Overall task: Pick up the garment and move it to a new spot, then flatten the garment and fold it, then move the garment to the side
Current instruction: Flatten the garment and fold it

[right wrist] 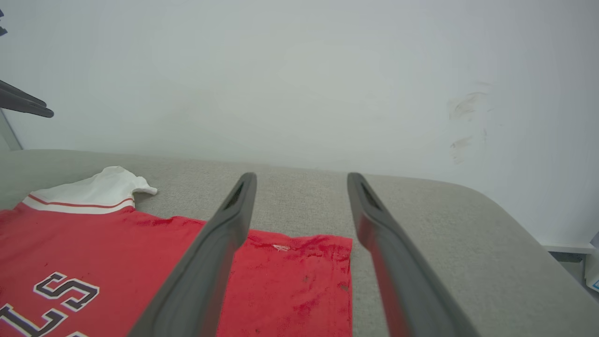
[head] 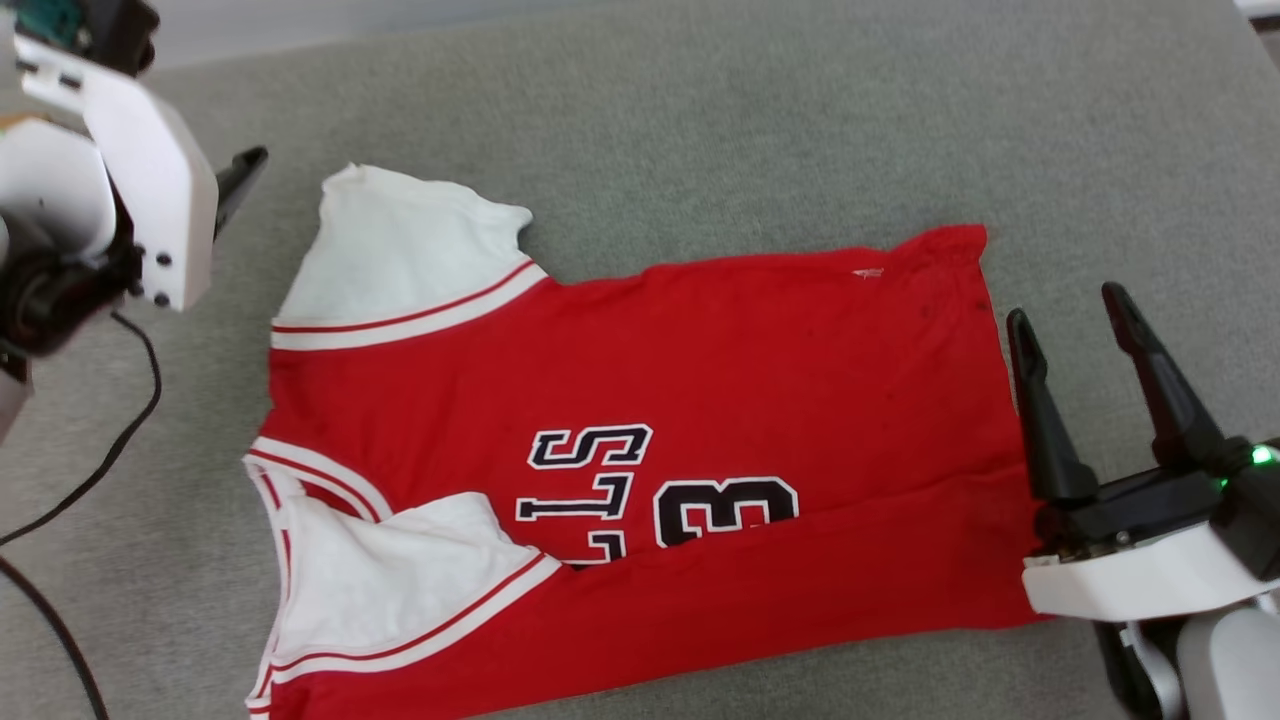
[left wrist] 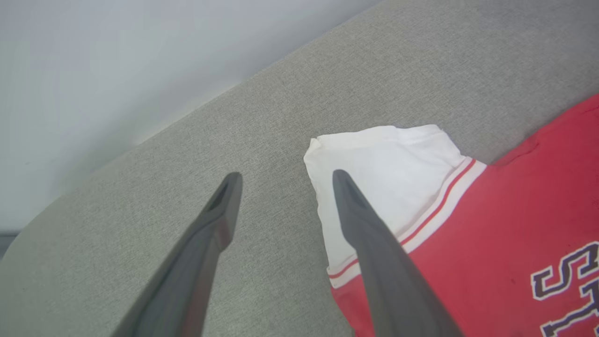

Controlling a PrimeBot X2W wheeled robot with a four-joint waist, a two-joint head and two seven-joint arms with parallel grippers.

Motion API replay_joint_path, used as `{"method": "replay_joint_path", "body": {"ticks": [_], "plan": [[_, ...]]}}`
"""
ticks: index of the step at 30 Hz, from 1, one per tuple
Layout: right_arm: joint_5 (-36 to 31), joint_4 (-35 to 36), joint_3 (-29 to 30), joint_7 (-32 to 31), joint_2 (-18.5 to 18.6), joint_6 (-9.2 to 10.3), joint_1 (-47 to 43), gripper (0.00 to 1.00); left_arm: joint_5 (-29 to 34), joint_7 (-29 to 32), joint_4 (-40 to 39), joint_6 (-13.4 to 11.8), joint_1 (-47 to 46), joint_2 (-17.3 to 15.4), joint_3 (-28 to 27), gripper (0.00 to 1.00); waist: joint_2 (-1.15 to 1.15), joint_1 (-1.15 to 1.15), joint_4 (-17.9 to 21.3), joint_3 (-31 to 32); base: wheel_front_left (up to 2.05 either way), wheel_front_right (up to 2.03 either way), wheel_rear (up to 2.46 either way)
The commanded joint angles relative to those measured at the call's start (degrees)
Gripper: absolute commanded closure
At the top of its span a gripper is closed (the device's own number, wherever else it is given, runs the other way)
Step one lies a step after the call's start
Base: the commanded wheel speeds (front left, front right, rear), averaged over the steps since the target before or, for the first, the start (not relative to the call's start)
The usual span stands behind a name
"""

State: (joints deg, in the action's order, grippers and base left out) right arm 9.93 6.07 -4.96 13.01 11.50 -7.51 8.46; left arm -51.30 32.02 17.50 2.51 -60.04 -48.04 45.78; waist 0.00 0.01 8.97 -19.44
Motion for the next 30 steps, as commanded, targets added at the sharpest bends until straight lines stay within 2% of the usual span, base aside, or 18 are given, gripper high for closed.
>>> {"method": "replay_joint_path", "body": {"ticks": [1, 2, 3, 4, 11, 15, 22, 23, 24, 30], "plan": [[-0.38, 0.38, 0.07, 0.35, -0.87, 0.03, -0.94, 0.0, -0.5, 0.71, 0.54, 0.16, -1.02, 0.61, -0.18, 0.0, 0.0, -0.01, 1.16, -2.03, 0.0, 0.0, 0.0], [-0.96, 0.71, 0.01, 0.67, -1.37, 0.03, -1.21, 0.0, -1.22, 1.89, 1.37, 0.47, -2.15, 1.19, -0.42, 0.0, 0.0, -0.01, 1.44, -2.78, 0.0, 0.0, 0.0], [-2.37, 1.45, -0.59, 1.3, -2.91, 0.03, -1.16, 0.0, -3.98, 7.18, 3.73, 0.91, -5.5, 2.79, -0.72, 0.0, 0.0, -0.01, 2.36, -5.06, 0.0, 0.0, 0.0], [-2.71, 1.54, -0.76, 1.55, -3.22, 0.03, -0.95, 0.0, -4.61, 9.05, 4.33, 1.07, -6.52, 3.21, -0.56, 0.0, 0.0, -0.01, 2.68, -5.68, 0.0, 0.0, 0.0], [-4.23, 2.05, -2.29, 2.16, -4.31, 0.03, 1.31, 0.0, -5.41, 20.92, 8.45, 1.99, -12.39, 4.89, 2.48, 0.0, 0.0, -0.01, 4.98, -10.02, 0.0, 0.0, 0.0], [-4.76, 1.47, -3.3, 2.19, -4.55, 0.03, 2.38, 0.0, -4.27, 23.87, 10.74, 1.44, -14.93, 5.67, 3.57, 0.0, 0.0, -0.01, 5.91, -12.14, 0.0, 0.0, 0.0], [-5.24, 0.97, -4.58, 2.15, -4.62, 0.03, 3.98, 0.0, -2.48, 26.75, 14.21, 2.7, -15.26, 6.57, 6.82, 0.0, 0.0, -0.01, 6.41, -14.07, 0.0, 0.0, 0.0], [-5.17, 0.88, -4.52, 2.15, -4.54, 0.03, 4.26, 0.0, -2.36, 26.89, 14.39, 2.96, -15.16, 6.6, 7.23, 0.78, 0.0, -0.01, 6.33, -14.08, 0.0, 0.0, 0.0], [-5.1, 0.74, -4.42, 2.16, -4.35, 0.03, 4.62, 0.0, -2.58, 26.73, 14.62, 3.04, -14.96, 6.71, 7.39, 1.0, 0.0, -0.01, 6.21, -13.98, 0.0, 0.0, 0.0], [-5.42, 0.53, -2.08, 2.15, -2.07, 0.03, 7.31, 0.0, -2.14, 24.76, 14.84, 4.07, -14.91, 6.11, 8.04, 1.0, 0.0, -0.01, 5.15, -11.74, 0.0, 0.0, 0.0]]}}
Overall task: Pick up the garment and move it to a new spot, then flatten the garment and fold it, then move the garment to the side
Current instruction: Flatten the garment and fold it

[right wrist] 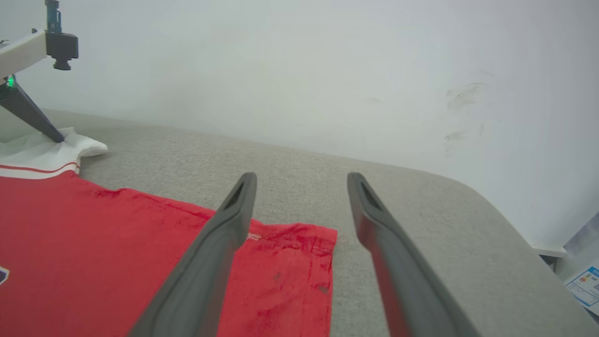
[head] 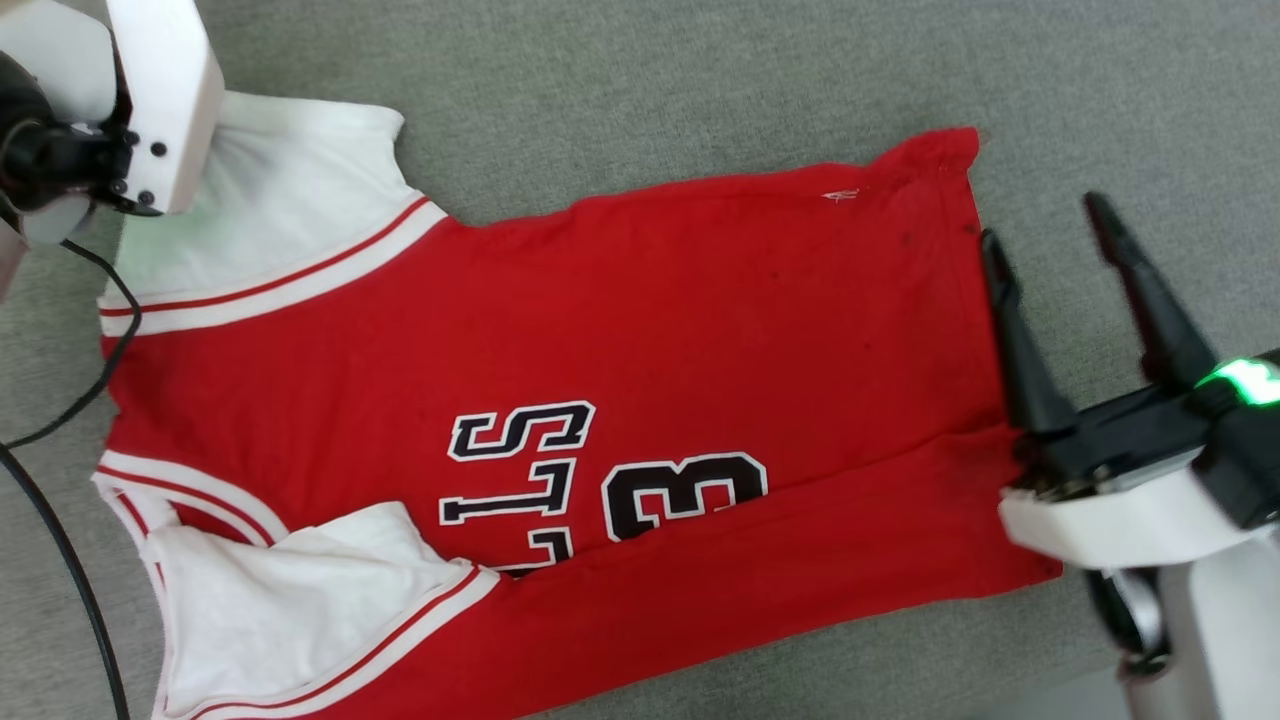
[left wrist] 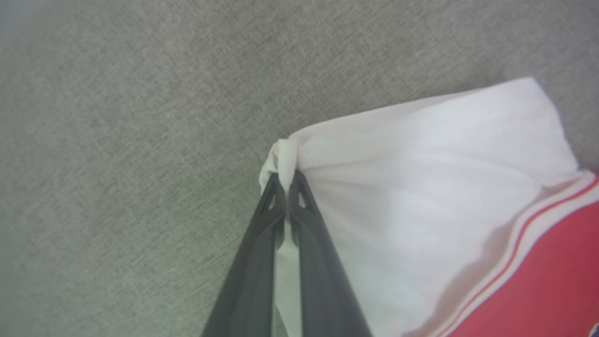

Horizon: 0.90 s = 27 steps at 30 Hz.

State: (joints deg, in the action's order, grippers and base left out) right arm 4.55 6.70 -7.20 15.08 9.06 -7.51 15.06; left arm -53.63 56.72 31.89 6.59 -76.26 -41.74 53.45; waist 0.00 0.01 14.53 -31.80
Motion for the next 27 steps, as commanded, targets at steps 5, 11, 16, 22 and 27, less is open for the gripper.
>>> {"method": "replay_joint_path", "body": {"ticks": [5, 11, 16, 22, 27], "plan": [[2.0, -1.38, 1.76, -4.1, 6.0, 0.03, 5.6, 0.0, -0.17, -3.61, -1.4, 0.64, 1.32, 0.95, 1.1, 1.0, 0.0, -0.01, -2.04, 3.86, 0.0, 0.0, 0.0], [10.64, -2.8, -2.08, -21.2, 17.57, 0.04, 12.49, 0.0, -1.16, -6.81, -5.52, 0.82, 2.63, 1.54, 3.95, 1.0, 0.0, -0.01, -4.61, 6.67, 0.0, 0.0, 0.0], [22.05, -3.99, -9.72, -40.11, 28.54, 0.04, 19.47, 0.0, -2.78, -9.43, -8.65, 0.84, 2.83, 0.32, 5.4, 1.0, 0.0, -0.01, -5.98, 7.54, 0.0, 0.0, 0.0], [34.19, -8.16, -19.5, -57.76, 36.34, 0.04, 28.72, 0.0, -3.89, -12.5, -12.96, 0.85, 2.67, -0.87, 7.21, 1.0, 0.0, -0.01, -7.92, 6.67, 0.0, 0.0, 0.0], [40.74, -14.19, -23.28, -67.93, 35.76, 0.04, 35.07, 0.0, -4.03, -14.05, -16.58, 0.85, 1.22, -1.28, 8.92, 1.0, 0.0, -0.01, -10.06, 4.71, 0.0, 0.0, 0.0]]}}
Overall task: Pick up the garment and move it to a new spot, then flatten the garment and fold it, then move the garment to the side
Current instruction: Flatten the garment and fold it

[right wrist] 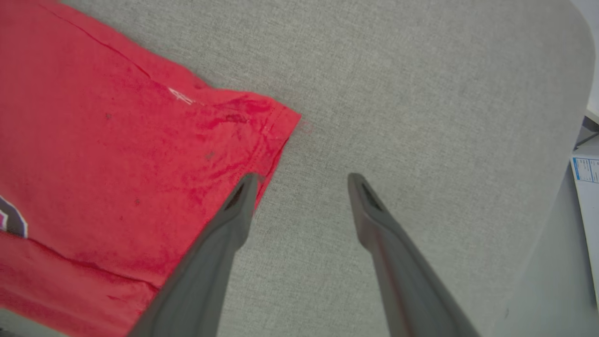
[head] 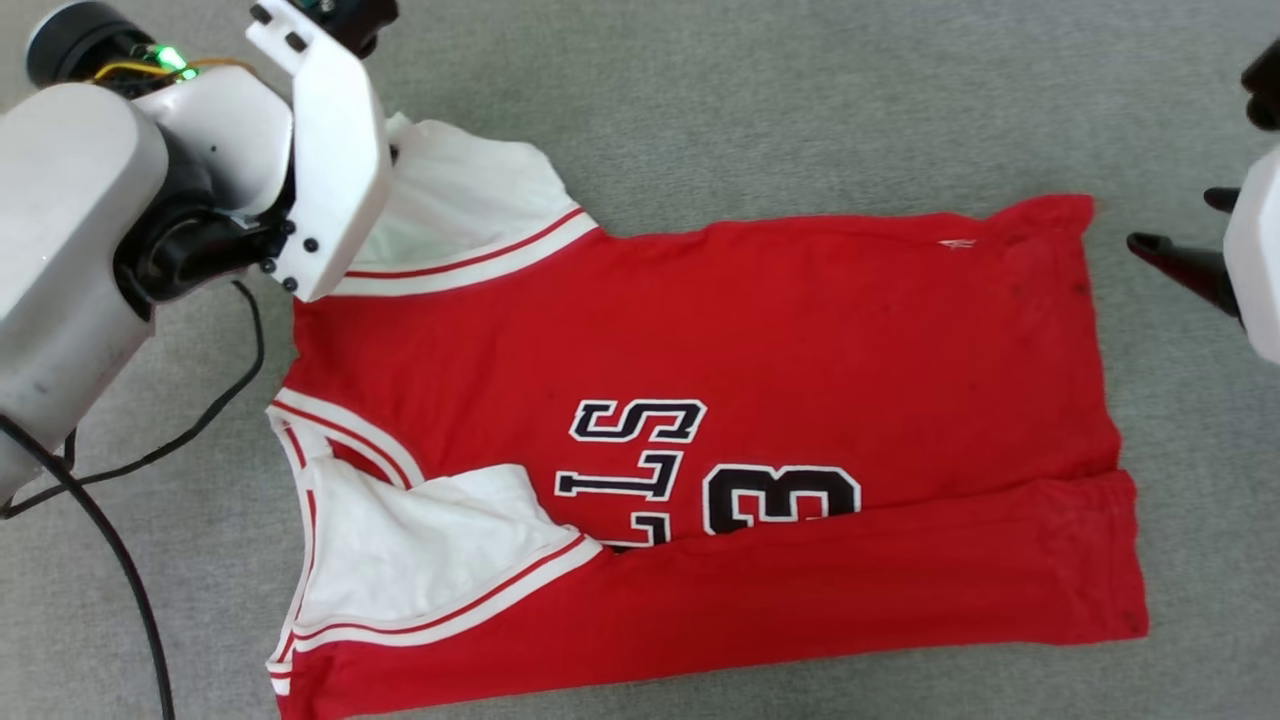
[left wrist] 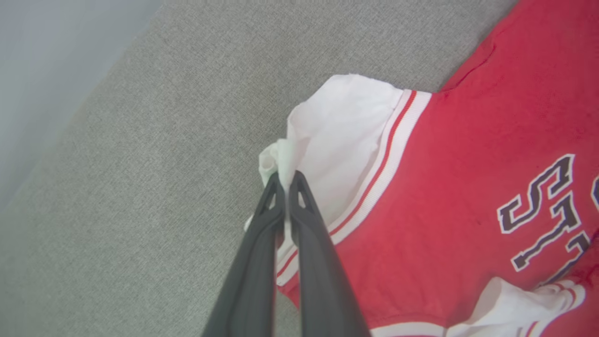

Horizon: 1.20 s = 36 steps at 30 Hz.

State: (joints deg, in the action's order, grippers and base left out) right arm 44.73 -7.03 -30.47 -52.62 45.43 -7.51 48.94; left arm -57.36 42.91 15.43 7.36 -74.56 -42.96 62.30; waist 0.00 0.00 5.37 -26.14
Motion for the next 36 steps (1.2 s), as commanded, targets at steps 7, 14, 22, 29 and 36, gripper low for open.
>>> {"method": "replay_joint_path", "body": {"ticks": [7, 14, 22, 29, 36], "plan": [[2.73, -9.01, -2.63, -4.97, -4.12, 0.03, 5.93, 0.0, 0.26, -2.21, -3.02, 0.06, -3.44, 1.15, 1.96, 1.0, 0.0, 0.0, -4.13, -4.39, 0.0, 0.0, 0.0], [2.89, -15.31, -8.86, -2.66, -7.13, 0.02, 3.11, 0.0, -0.28, -4.52, -3.43, 0.06, -4.95, 1.32, 4.04, 1.0, 0.0, 0.0, -5.5, -5.43, 0.0, 0.0, 0.0], [4.75, -16.84, -10.7, 4.17, -7.16, 0.02, 5.09, 1.0, -1.61, -8.22, -1.94, 0.06, -3.67, -0.43, 4.91, 1.0, 0.0, 0.0, -4.15, -2.62, 0.0, 0.0, 0.0], [7.09, -14.02, -12.14, 12.22, -3.74, 0.03, 4.17, 1.0, -3.42, -12.82, -2.75, 0.06, 0.07, -2.48, 4.96, 1.0, 0.0, 0.0, -3.63, 2.86, 0.0, 0.0, 0.0], [8.93, -10.29, -15.28, 18.47, -0.06, 0.03, -1.11, 1.0, -4.37, -15.89, -7.09, -1.91, 6.93, -7.0, 6.21, 1.0, 0.0, 0.0, -3.42, 8.59, 0.0, 0.0, 0.0]]}}
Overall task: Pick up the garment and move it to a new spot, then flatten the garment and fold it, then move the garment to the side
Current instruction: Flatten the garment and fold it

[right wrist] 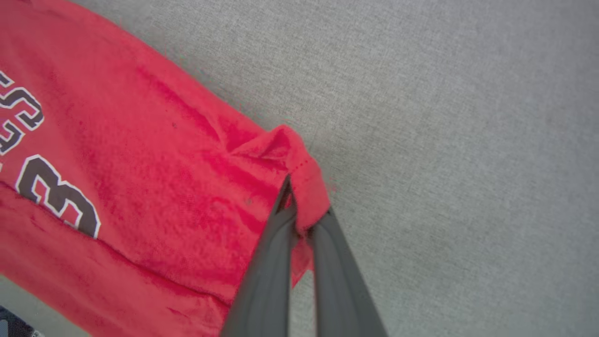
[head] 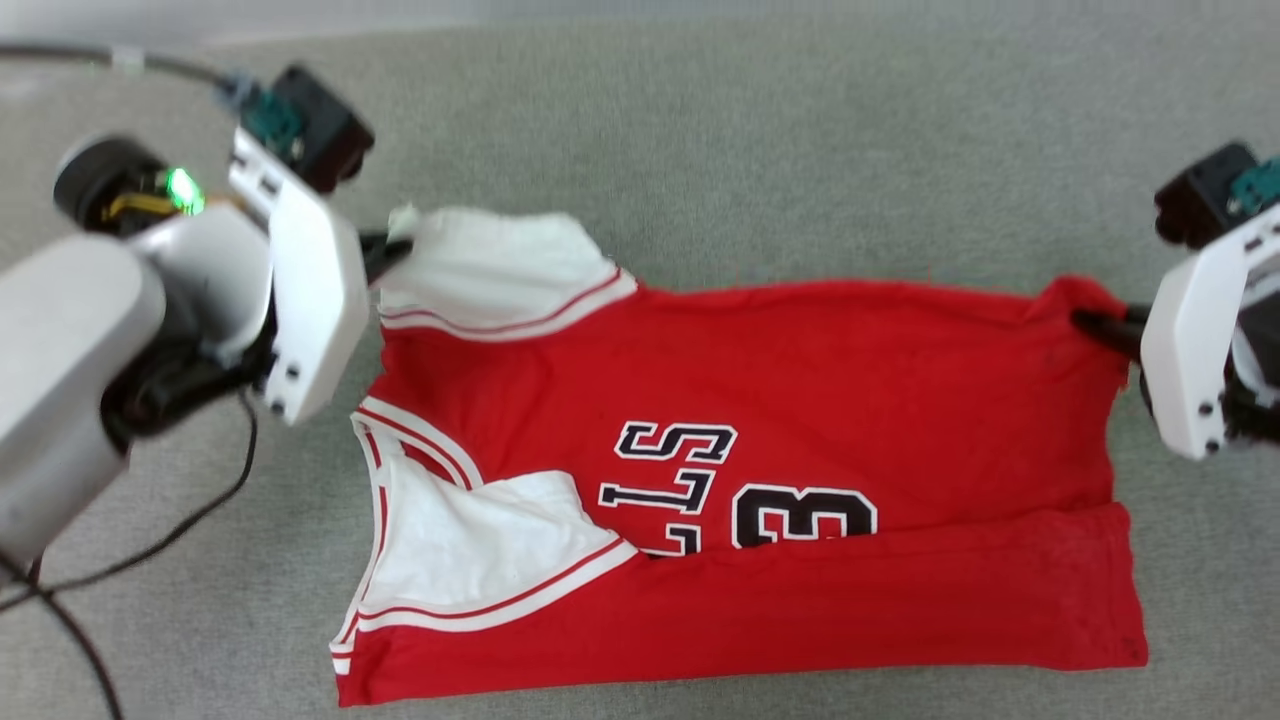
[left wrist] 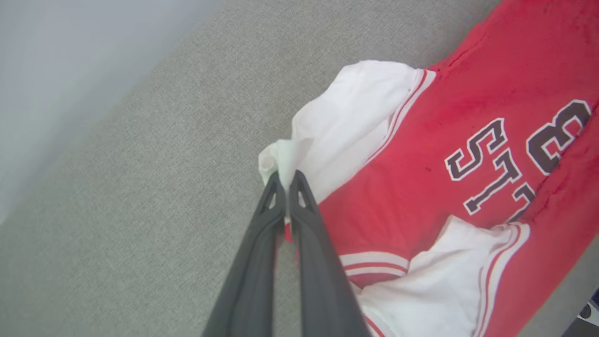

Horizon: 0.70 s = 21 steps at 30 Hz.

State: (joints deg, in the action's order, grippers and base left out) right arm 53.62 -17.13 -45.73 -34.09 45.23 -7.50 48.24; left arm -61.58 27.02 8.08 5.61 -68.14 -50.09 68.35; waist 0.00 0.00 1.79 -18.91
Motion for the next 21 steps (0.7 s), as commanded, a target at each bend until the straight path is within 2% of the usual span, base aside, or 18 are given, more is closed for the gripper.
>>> {"method": "replay_joint_path", "body": {"ticks": [1, 8, 14, 18, 21], "plan": [[0.34, 0.34, -0.49, 0.69, 0.48, 0.02, -1.2, 1.0, -0.09, -0.51, -0.65, -0.5, 1.69, -0.78, 0.36, 1.0, 0.0, 0.0, 0.25, 2.07, 0.0, 0.0, 0.0], [2.51, 3.38, -2.94, 4.95, 2.82, 0.02, -8.13, 1.0, -1.29, -3.05, -9.11, -4.9, 11.19, -6.83, 2.15, 1.0, 0.0, 0.0, 0.36, 6.22, 0.0, 0.0, 0.0], [4.15, 4.73, -3.11, 7.85, 4.25, 0.02, -14.59, 1.0, -2.49, -4.54, -15.39, -8.87, 20.23, -10.56, 3.55, 1.0, 0.0, 0.0, 0.43, 8.23, 0.0, 0.0, 0.0], [4.95, 4.96, -2.61, 9.36, 4.1, 0.02, -18.51, 1.0, -3.52, -5.02, -17.34, -10.31, 26.07, -11.49, 4.28, 1.0, 0.0, 0.0, 0.42, 8.66, 0.0, 0.0, 0.0], [4.55, 3.88, -2.68, 9.73, 3.34, 0.02, -20.72, 1.0, -4.09, -5.26, -16.37, -10.68, 29.98, -10.18, 4.58, 1.0, 0.0, 0.0, 0.4, 8.44, 0.0, 0.0, 0.0]]}}
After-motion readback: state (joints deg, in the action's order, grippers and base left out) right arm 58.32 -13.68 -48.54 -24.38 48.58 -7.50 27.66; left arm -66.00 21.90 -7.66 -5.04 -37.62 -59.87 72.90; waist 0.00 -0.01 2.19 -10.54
